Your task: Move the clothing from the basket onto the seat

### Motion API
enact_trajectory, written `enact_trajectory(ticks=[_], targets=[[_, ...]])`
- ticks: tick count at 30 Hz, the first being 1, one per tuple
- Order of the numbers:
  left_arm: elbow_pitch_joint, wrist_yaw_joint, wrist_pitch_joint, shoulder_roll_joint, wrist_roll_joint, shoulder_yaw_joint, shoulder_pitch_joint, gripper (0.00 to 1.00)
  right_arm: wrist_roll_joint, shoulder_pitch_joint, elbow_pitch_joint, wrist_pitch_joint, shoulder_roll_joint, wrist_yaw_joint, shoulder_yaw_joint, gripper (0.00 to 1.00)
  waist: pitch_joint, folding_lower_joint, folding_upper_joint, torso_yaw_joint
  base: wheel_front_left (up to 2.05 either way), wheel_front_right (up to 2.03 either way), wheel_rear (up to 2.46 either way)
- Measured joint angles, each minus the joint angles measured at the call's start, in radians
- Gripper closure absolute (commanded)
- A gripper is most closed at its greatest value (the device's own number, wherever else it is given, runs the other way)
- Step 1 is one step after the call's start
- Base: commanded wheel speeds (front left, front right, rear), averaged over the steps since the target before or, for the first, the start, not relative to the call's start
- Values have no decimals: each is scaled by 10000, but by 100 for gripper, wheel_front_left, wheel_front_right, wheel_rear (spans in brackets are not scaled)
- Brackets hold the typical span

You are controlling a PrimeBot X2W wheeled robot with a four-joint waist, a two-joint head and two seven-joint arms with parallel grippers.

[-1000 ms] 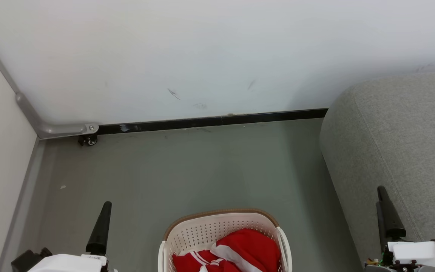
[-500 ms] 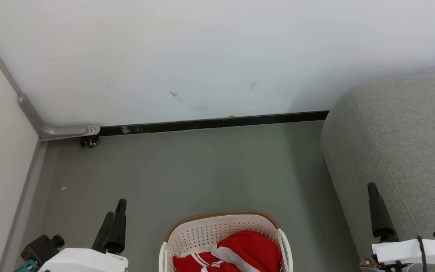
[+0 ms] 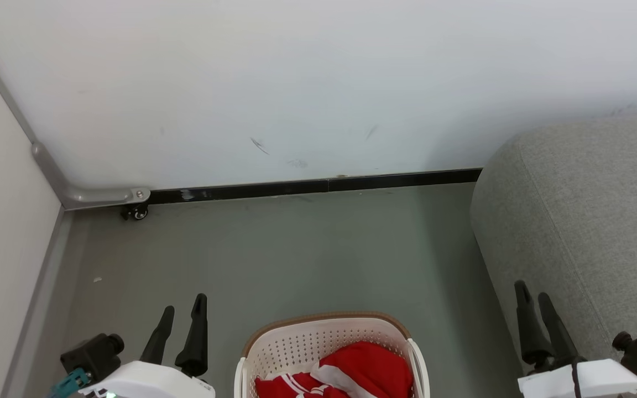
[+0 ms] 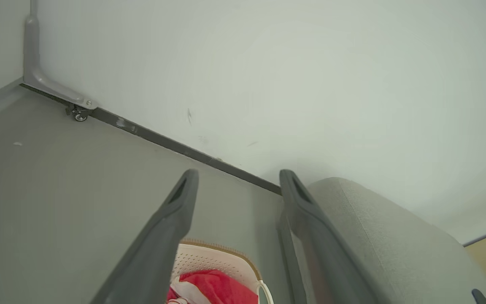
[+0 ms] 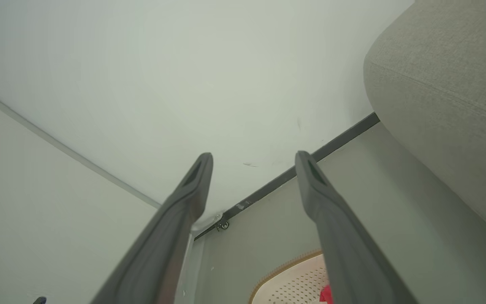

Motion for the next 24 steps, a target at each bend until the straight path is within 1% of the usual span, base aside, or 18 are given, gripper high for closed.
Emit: enact_trajectory(ticks=[4,7,9,10,11,12,16,17,18,20,24], targets=[[21,211,-161,63,779,-205,2,0,-746,41,84,-161,2,0,-12,0,-3,-31,0,7,0,0,0],[15,376,-253,73,1348,-336,2,0,-1296,41,134,-242,8,0,-65,0,3,-44,0,14,0,0,0],[15,418,-268,77,1499,-374,2,0,-1465,41,148,-268,8,0,-90,0,6,-48,0,17,0,0,0],[13,522,-351,84,1856,-445,2,0,-1841,41,169,-337,8,0,-117,0,12,-54,0,23,0,0,0],[13,522,-351,84,1856,-445,2,0,-1841,41,169,-337,8,0,-117,0,12,-54,0,23,0,0,0],[12,654,-454,107,2174,-531,2,0,-2155,41,184,-364,12,0,-127,0,18,-57,0,29,0,0,0],[13,832,-579,107,2796,-700,2,0,-2788,41,226,-481,17,0,-127,0,25,-61,0,42,0,0,0],[13,832,-579,107,2796,-700,2,0,-2788,41,226,-481,17,0,-127,0,25,-61,0,42,0,0,0],[15,913,-660,107,3118,-757,2,0,-3116,41,276,-556,21,0,-121,0,27,-62,0,47,0,0,0],[21,955,-696,105,3237,-777,2,0,-3260,41,297,-571,21,0,-117,0,27,-63,0,49,0,0,0],[77,1177,-853,107,3770,-848,2,0,-3893,41,353,-683,23,0,-90,0,25,-65,0,51,0,0,0]])
